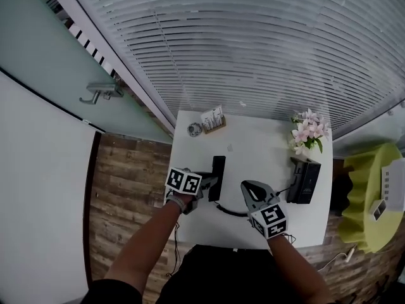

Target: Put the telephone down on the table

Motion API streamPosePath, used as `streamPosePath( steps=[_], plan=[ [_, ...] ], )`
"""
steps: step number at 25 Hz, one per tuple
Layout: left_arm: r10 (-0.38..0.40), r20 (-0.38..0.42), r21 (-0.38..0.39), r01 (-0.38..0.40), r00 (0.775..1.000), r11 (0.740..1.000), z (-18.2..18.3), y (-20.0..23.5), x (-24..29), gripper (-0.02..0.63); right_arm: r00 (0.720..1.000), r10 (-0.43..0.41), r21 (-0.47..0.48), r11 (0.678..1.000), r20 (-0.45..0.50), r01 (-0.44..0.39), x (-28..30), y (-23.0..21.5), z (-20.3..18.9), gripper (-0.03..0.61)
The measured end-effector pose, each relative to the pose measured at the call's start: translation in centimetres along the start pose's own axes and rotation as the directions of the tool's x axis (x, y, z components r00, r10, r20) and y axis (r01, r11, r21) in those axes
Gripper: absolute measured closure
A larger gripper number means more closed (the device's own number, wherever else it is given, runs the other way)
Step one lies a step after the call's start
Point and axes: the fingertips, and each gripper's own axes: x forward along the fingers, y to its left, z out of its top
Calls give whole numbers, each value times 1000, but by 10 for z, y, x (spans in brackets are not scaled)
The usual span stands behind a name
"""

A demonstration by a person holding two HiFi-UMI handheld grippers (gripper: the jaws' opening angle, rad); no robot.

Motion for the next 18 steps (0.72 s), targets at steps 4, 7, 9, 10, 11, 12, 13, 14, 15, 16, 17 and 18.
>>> streamPosePath(
  steps=[4,7,9,10,11,12,13,14,15,16,17,18],
  plan=[
    [-6,-17,-28,6,1000,1000,4,15,2,537,1000,4,22,1000,-6,-4,13,2,-1,555],
    [-12,-28,-60,10,1000,998,5,25,7,537,1000,7,31,1000,-15,-7,17,2,-3,555],
    [-20,-31,-93,17,999,996,6,32,10,537,1000,6,33,999,-20,-5,19,2,-3,555],
    [-22,-30,-108,19,999,994,7,36,11,537,1000,5,33,999,-22,-4,19,1,-3,555],
    [-24,-30,-122,20,999,992,8,40,12,537,1000,4,33,999,-24,-3,20,1,-3,555],
    [-28,-32,-136,24,999,990,8,42,13,537,1000,3,32,999,-27,-2,20,0,-4,555],
    [-34,-35,-148,28,999,989,8,45,14,537,1000,1,33,999,-31,0,20,-1,-5,555],
    [-39,-40,-159,32,998,987,8,46,16,537,999,-2,35,999,-35,3,19,-2,-8,555],
    [-43,-47,-168,34,998,985,7,48,18,537,999,-5,38,999,-40,7,19,-4,-10,555],
    [-46,-56,-178,35,997,983,7,50,20,535,999,-8,42,999,-43,9,19,-4,-11,555],
    [-47,-65,-187,34,997,982,6,51,21,535,999,-9,45,999,-45,11,19,-4,-12,555],
    [-46,-73,-193,31,996,981,6,53,22,534,999,-9,46,999,-46,12,19,-4,-13,555]
  ],
)
